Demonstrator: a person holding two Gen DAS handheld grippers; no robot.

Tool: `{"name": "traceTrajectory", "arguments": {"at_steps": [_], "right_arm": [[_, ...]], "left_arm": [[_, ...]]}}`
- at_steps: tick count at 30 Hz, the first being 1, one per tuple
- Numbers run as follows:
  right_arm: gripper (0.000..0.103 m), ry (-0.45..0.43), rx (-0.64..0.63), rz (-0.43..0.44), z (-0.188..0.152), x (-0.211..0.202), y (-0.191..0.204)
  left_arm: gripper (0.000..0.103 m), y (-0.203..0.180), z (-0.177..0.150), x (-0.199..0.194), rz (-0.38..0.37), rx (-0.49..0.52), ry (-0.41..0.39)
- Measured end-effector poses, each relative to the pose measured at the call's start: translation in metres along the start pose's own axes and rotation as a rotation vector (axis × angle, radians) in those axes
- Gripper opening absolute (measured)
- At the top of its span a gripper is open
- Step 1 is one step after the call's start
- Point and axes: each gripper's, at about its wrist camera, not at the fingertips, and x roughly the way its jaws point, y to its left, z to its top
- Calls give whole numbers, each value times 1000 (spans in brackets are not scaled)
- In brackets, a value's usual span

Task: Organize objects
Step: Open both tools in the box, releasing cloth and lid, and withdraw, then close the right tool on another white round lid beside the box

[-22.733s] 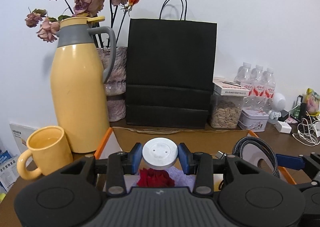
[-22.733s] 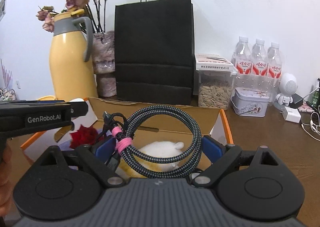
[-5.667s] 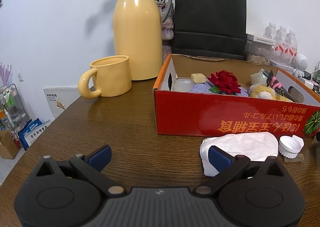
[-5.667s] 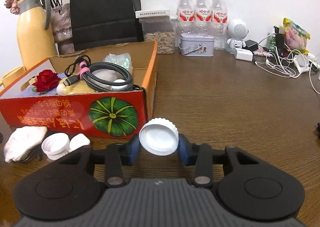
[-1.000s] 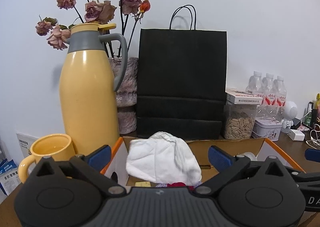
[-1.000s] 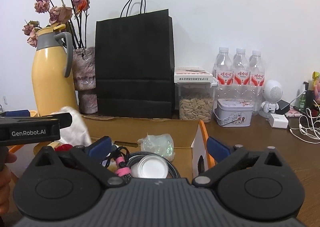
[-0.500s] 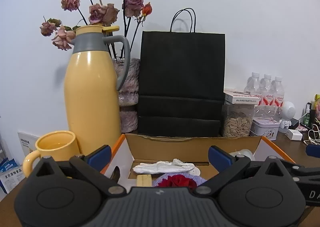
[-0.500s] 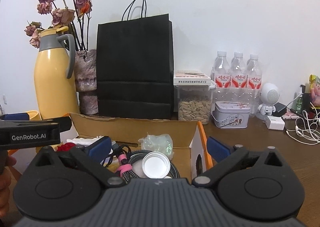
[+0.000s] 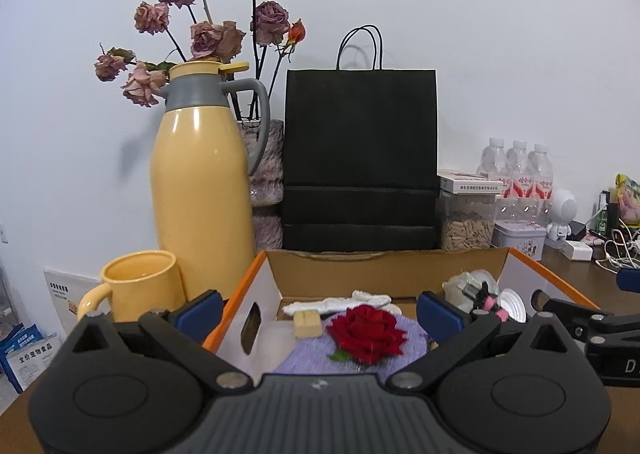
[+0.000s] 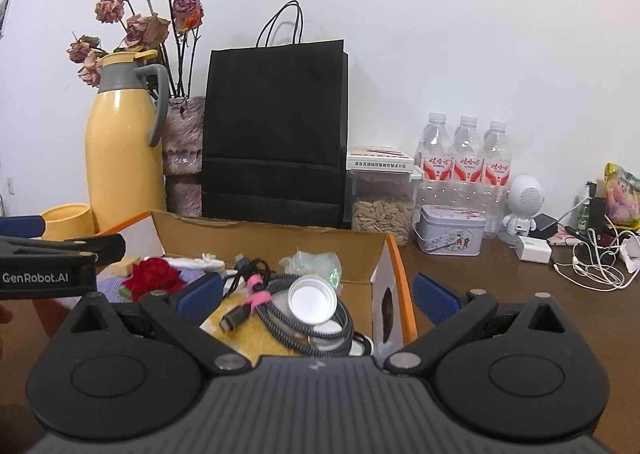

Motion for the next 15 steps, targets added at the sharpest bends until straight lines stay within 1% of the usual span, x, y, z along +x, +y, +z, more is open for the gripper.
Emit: {"name": "traceTrajectory", "arguments": {"at_steps": [9,15], "right_arm": [[103,20,-24,17,-17,-27,6],[103,86,-23,44,-31,-36,5]], "left_arm": [[103,8,-15,-21,-1,0,43],[103,12,-29,-28,-5,6,124]]}}
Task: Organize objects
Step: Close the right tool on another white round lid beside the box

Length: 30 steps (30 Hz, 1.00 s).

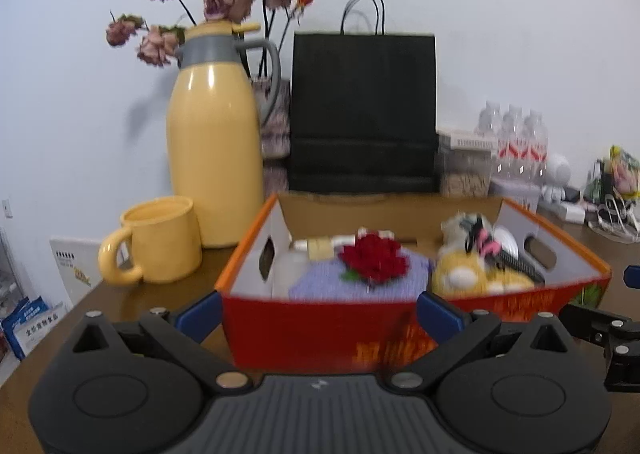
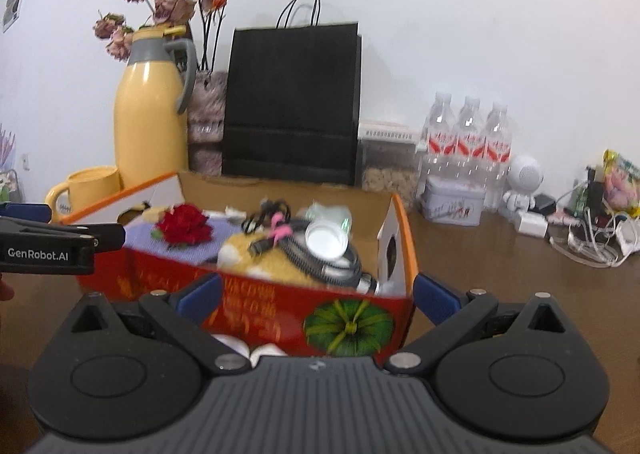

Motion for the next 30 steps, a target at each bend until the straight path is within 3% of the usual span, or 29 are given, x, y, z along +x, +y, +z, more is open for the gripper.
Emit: {"name": "traceTrajectory", "arguments": {"at_steps": [9,19,30], "right_arm": [[103,142,-2,15,-20,3,0],[103,224,7,-8,-26,12,-1],[70,246,45,64,-19,34,-2]], "left_arm": [[103,1,-14,-6,1,19,86],[103,10,-20,-11,3,0,135],[103,8,-20,-10,-5,5,145]]}}
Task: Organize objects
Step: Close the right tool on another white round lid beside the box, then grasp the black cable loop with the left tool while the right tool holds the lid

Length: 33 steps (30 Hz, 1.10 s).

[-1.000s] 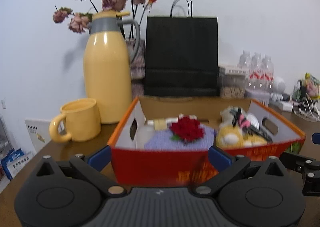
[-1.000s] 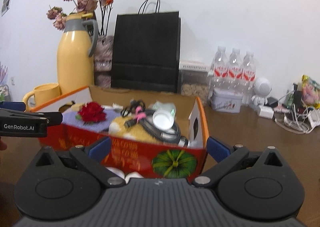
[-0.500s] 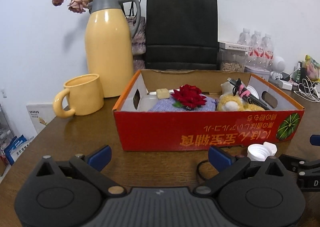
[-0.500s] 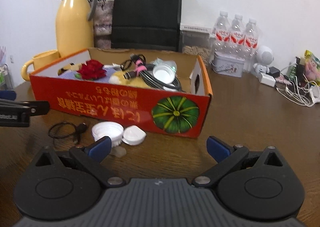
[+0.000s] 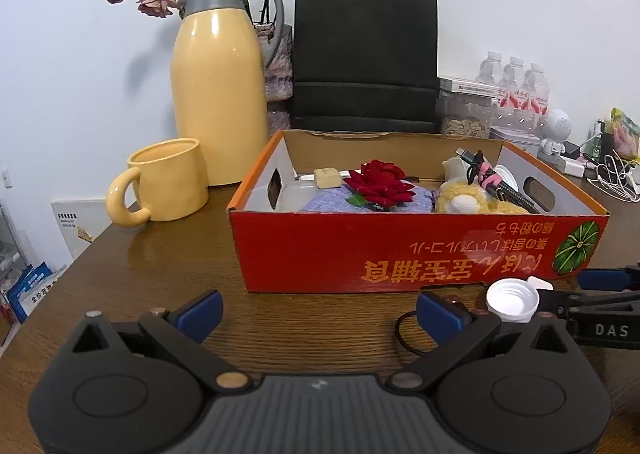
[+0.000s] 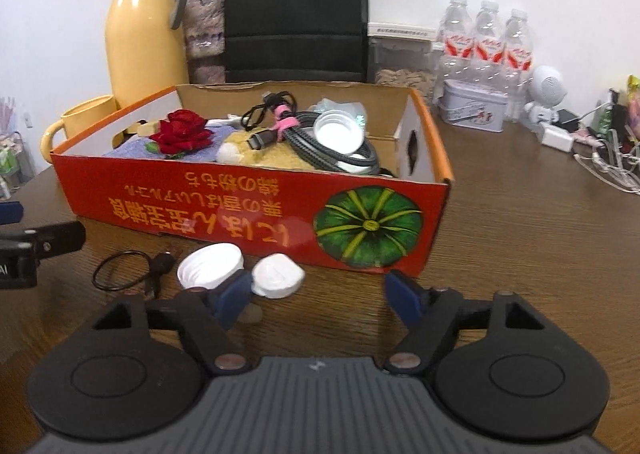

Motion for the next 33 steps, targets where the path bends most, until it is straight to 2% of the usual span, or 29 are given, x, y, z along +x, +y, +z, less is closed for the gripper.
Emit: {"name": "traceTrajectory", "arguments": {"at_steps": [3,4,5,6,9,14,19,22,27,29,33], "right_arm": [[53,11,-4,39,2,3,2],[45,17,-6,49,2,4,3],[32,12,-8,56,2,3,3],[28,10,-8,69,2,3,3],[27,-5,-10,74,0,-2,3],[27,-66,13,36,0,-16,-1],[28,-107,45,5,1,-27,-8],[28,-129,44,9,2,-35,-9],[28,-157,29,23,1,-43,-5],[28,-163,29,27,1,-45,-4],[28,-167,27,30,1,-47,-3]], "left_arm": [[103,-1,0,1,-5,4,4],[103,-1,0,1,-7,6,6],[103,-2,0,1,-8,9,7],[103,-2,-1,2,-11,11,9],[103,-5,-1,3,-28,20,15],[103,-15,-2,2,-66,27,7],[101,-38,-4,-4,-92,79,-46],[89,-52,-6,-3,-80,115,-48],[70,-66,-7,7,-55,143,-5],[67,-68,-7,10,-58,148,-4],[53,-75,-6,20,-65,161,34]]}}
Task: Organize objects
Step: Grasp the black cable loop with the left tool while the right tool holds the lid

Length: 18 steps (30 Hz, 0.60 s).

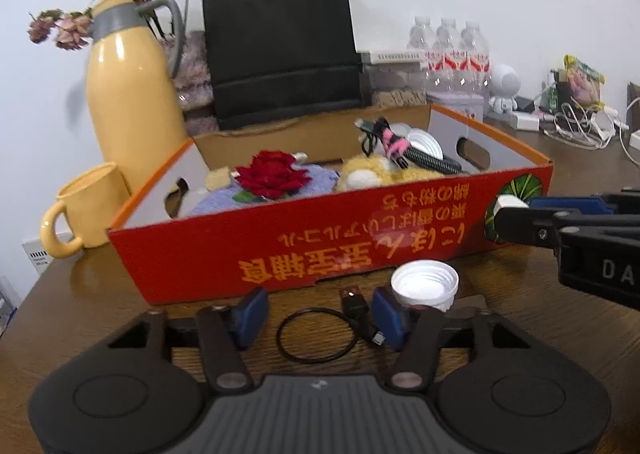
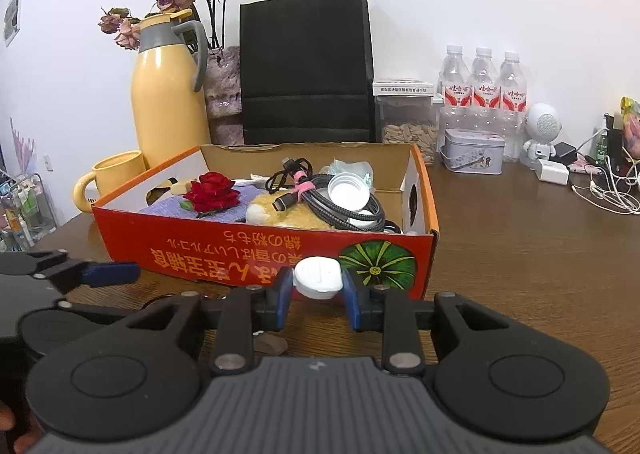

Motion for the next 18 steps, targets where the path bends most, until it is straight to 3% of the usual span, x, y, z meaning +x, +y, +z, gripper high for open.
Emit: {"name": "traceTrajectory", "arguments": {"at_steps": [1,5,18], "right_arm": [[28,0,-1,-1,0,0,0],[28,2,-6,-1,-1,1,2],[28,-20,-9,6,-2,-4,2]], "left_arm": [[51,-1,1,3,-9,-1,17],[12,2,1,6,-83,-23,45],[11,12,0,-26,-78,-65,-70]]}}
